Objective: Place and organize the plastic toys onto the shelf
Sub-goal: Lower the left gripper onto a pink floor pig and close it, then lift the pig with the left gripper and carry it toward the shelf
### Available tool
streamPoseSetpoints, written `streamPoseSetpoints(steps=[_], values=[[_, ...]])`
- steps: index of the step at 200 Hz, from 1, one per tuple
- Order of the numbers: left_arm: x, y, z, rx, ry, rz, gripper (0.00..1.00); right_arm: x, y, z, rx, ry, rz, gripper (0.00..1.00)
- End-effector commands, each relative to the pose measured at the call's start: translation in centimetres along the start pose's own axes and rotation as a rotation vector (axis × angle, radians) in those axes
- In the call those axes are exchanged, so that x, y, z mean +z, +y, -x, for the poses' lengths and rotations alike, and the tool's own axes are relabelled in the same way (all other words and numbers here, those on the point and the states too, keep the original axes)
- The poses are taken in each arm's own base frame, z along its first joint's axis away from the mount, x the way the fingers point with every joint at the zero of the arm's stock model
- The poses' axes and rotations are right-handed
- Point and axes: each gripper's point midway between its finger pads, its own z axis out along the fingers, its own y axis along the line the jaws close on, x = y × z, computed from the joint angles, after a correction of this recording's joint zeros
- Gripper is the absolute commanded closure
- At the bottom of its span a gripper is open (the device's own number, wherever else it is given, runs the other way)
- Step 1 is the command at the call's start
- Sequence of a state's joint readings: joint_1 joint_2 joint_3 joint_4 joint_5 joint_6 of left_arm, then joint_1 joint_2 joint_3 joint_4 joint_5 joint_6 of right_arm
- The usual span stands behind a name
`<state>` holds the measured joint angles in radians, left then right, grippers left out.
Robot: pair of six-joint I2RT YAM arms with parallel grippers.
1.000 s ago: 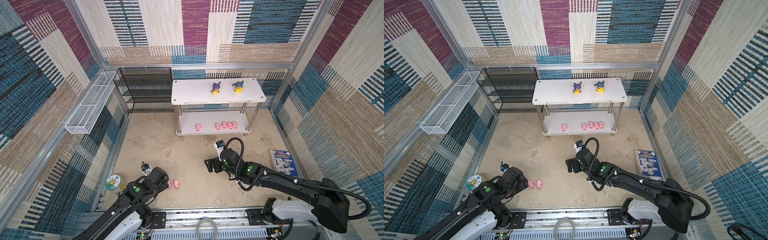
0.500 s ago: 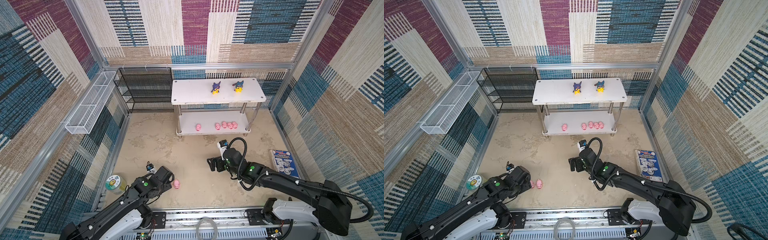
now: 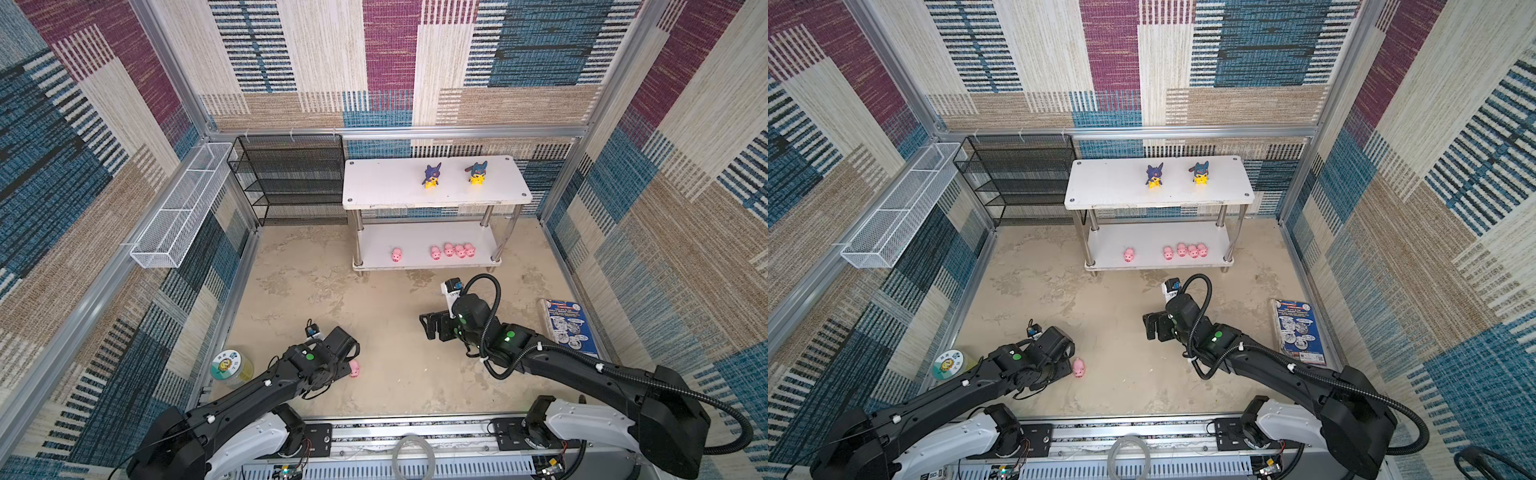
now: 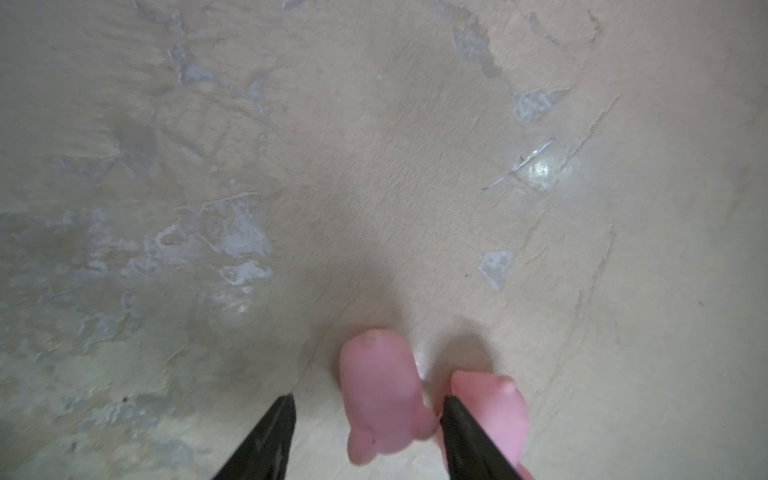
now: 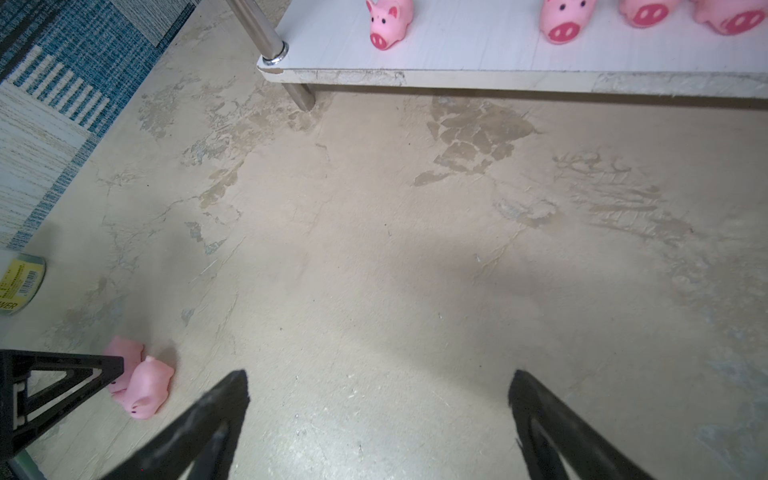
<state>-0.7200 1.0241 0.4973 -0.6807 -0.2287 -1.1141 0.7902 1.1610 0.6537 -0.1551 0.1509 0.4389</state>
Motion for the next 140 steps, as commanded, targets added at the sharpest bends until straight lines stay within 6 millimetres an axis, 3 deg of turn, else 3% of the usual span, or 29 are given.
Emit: streamPoseSetpoints(steps=[1, 19, 79, 140], values=[[0.5, -0.8, 0.1, 0.021, 0.004, -0.014, 0.41, -0.1, 0.2, 0.4, -0.007, -0.014, 0.018, 0.00], [1.0, -0.9, 0.0, 0.035, 0.015, 0.003, 0.43, -0.2, 0.1, 0.5, -0.004, -0.017, 0.016, 0.00], [1.3, -0.7, 0.4, 0.075, 0.005, 0.049, 0.66, -0.4, -0.5, 0.5, 0.007, -0.019, 0.007, 0.00], [-0.1, -1.8, 2.5, 0.167, -0.029, 0.093, 0.68, -0.3, -0.7, 0.6, 0.012, -0.020, 0.006, 0.00]])
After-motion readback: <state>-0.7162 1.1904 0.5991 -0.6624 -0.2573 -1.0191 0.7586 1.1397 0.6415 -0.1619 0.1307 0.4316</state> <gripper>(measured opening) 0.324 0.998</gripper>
